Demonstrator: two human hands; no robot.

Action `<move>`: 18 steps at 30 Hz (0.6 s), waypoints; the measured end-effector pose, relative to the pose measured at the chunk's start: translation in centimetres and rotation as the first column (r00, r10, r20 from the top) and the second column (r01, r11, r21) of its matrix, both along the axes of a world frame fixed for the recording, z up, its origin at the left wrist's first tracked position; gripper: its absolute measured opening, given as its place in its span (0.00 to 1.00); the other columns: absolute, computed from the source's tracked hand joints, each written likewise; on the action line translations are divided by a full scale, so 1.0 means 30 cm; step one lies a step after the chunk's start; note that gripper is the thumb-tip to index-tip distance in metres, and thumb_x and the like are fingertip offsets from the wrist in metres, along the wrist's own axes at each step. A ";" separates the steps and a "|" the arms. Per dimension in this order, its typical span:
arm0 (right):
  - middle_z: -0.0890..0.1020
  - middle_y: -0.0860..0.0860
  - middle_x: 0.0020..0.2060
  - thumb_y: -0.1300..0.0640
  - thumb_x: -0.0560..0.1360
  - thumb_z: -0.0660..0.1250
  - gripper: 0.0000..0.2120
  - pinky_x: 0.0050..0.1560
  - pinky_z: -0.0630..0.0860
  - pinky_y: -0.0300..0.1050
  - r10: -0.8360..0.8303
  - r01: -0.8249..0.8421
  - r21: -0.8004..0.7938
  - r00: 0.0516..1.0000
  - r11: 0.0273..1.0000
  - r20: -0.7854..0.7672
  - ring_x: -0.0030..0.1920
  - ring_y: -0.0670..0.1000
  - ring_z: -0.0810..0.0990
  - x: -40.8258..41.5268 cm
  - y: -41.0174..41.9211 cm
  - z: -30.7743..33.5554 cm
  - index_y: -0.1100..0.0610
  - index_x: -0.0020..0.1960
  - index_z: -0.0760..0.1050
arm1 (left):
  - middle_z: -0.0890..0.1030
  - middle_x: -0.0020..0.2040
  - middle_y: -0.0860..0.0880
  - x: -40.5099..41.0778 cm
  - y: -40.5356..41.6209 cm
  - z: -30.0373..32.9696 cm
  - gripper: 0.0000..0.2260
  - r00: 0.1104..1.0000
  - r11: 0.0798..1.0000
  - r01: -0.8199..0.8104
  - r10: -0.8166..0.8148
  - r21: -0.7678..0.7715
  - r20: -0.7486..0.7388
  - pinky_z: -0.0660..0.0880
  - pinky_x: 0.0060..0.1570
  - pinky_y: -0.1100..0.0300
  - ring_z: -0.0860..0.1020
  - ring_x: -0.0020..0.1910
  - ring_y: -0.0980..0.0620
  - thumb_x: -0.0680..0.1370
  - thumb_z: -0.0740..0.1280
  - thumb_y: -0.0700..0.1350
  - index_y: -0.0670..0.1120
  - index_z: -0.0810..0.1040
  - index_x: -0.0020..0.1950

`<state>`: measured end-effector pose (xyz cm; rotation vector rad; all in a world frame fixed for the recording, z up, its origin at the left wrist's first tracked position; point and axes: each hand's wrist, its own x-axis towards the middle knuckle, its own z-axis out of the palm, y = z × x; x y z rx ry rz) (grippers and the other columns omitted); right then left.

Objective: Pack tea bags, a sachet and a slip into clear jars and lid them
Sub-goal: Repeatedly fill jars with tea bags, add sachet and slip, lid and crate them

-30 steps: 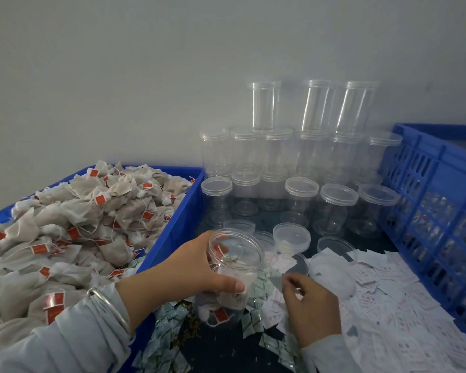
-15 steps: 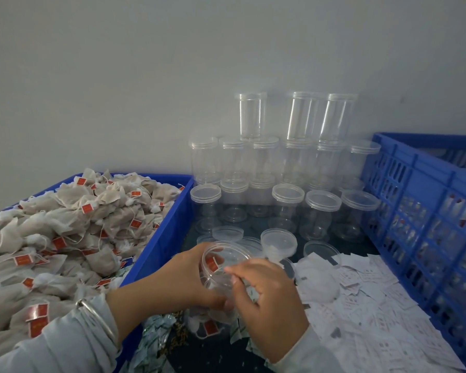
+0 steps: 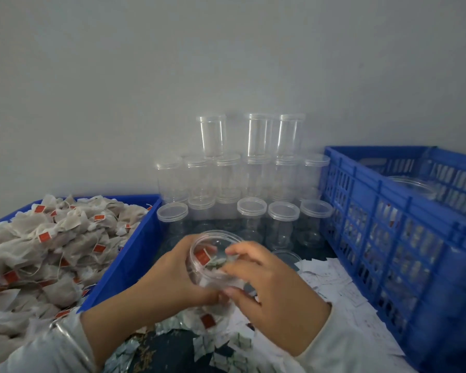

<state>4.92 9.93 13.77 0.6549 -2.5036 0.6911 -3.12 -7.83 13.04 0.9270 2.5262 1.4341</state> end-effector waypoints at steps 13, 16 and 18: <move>0.78 0.43 0.38 0.47 0.70 0.65 0.32 0.41 0.70 0.25 -0.265 0.273 0.043 0.955 0.961 -0.136 0.40 0.37 0.76 0.180 0.456 0.398 0.47 0.73 0.63 | 0.81 0.51 0.60 0.075 0.553 0.329 0.33 0.957 0.928 0.269 -0.228 0.259 -0.179 0.76 0.46 0.71 0.80 0.50 0.63 0.55 0.82 0.55 0.60 0.72 0.57; 0.80 0.45 0.37 0.45 0.69 0.68 0.32 0.42 0.70 0.26 -0.343 0.362 0.031 0.904 0.932 -0.256 0.38 0.37 0.77 0.199 0.584 0.504 0.49 0.71 0.66 | 0.76 0.61 0.54 0.085 0.683 0.409 0.45 0.957 0.892 0.260 -0.185 0.369 -0.225 0.76 0.55 0.60 0.77 0.59 0.57 0.55 0.77 0.60 0.51 0.66 0.69; 0.80 0.43 0.38 0.46 0.67 0.69 0.32 0.43 0.71 0.26 -0.414 0.434 0.011 0.865 0.901 -0.283 0.37 0.37 0.78 0.198 0.682 0.579 0.48 0.69 0.67 | 0.74 0.60 0.59 0.084 0.752 0.457 0.43 0.952 0.882 0.227 -0.111 0.413 -0.287 0.76 0.55 0.63 0.75 0.59 0.61 0.55 0.72 0.63 0.54 0.65 0.67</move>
